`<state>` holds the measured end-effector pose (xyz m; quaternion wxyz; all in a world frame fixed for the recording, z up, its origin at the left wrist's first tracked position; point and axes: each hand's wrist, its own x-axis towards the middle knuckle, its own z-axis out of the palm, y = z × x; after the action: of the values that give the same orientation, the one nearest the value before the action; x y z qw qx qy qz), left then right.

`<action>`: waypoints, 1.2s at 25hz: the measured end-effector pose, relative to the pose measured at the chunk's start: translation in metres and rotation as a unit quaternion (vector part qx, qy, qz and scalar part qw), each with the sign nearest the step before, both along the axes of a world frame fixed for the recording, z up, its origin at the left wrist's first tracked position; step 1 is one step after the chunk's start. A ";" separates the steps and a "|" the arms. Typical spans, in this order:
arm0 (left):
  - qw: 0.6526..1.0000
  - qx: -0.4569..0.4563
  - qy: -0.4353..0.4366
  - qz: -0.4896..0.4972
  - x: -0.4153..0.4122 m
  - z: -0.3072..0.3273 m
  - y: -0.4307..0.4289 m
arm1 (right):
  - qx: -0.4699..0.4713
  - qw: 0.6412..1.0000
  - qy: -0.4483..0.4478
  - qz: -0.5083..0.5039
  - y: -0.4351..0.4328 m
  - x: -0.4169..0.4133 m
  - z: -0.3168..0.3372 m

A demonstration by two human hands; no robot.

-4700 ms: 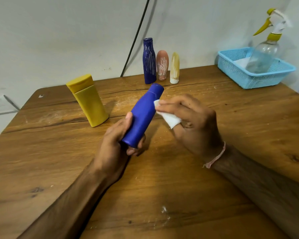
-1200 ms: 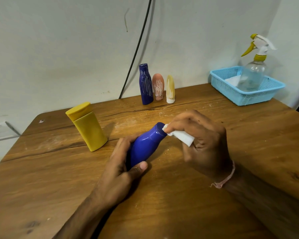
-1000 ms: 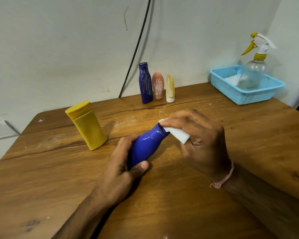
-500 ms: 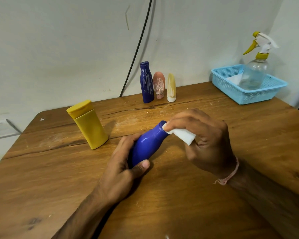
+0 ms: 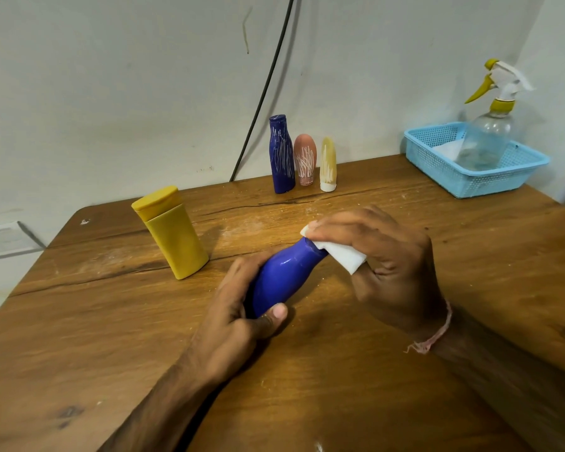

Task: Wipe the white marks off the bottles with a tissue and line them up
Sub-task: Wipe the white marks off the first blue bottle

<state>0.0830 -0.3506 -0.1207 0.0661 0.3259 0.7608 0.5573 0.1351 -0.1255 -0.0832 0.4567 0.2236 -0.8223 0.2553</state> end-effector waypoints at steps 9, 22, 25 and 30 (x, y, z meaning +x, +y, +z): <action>1.000 0.013 -0.023 0.005 -0.002 -0.001 0.000 | -0.026 0.999 -0.017 -0.010 -0.006 0.002 -0.003; 0.987 0.111 -0.100 0.064 0.001 0.004 -0.002 | -0.185 0.977 -0.102 0.017 -0.018 0.005 -0.012; 0.979 0.138 -0.113 0.099 0.007 0.008 -0.005 | -0.286 0.926 -0.236 0.076 -0.025 0.002 -0.032; 0.961 0.143 -0.135 0.197 0.026 0.008 -0.033 | -0.369 0.865 -0.332 0.080 -0.018 -0.008 -0.035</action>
<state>0.1089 -0.3831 -0.1125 0.0101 0.0973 0.7065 0.7009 0.1276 -0.1431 -0.1178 0.1840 0.0064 -0.7505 0.6347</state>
